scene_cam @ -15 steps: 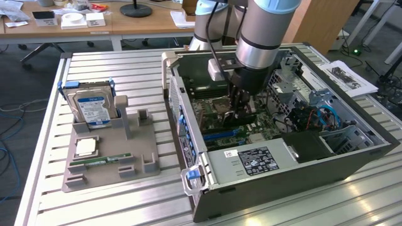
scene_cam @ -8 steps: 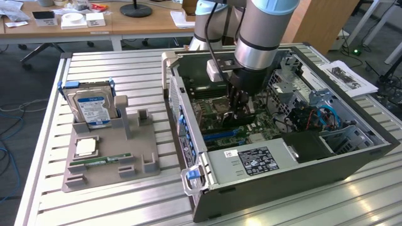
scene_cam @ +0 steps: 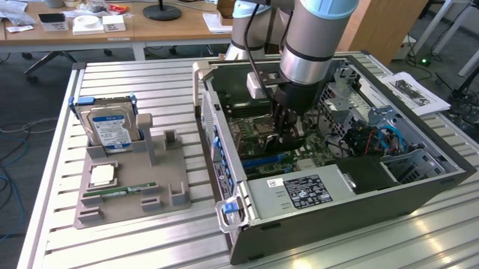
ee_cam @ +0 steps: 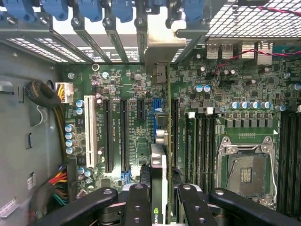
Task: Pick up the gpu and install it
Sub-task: 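Insert the gpu into the slot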
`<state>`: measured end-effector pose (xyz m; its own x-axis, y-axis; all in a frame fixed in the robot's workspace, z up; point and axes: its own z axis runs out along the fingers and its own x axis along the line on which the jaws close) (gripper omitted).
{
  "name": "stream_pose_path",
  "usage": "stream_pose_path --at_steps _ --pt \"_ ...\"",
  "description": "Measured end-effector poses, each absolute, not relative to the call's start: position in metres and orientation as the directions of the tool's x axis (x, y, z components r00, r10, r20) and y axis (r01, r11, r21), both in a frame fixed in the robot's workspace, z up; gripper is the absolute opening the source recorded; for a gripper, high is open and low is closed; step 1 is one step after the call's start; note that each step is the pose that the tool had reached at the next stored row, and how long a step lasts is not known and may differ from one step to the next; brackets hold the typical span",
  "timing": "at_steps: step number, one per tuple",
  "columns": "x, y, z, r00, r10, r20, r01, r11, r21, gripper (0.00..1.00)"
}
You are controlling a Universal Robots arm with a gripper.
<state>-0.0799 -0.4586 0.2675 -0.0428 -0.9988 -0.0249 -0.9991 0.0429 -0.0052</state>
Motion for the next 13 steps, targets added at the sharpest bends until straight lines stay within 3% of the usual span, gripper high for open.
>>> stream_pose_path --at_steps 13 --pt "-0.0835 -0.4587 0.2676 -0.043 -0.999 -0.025 -0.999 0.043 -0.005 0.27"
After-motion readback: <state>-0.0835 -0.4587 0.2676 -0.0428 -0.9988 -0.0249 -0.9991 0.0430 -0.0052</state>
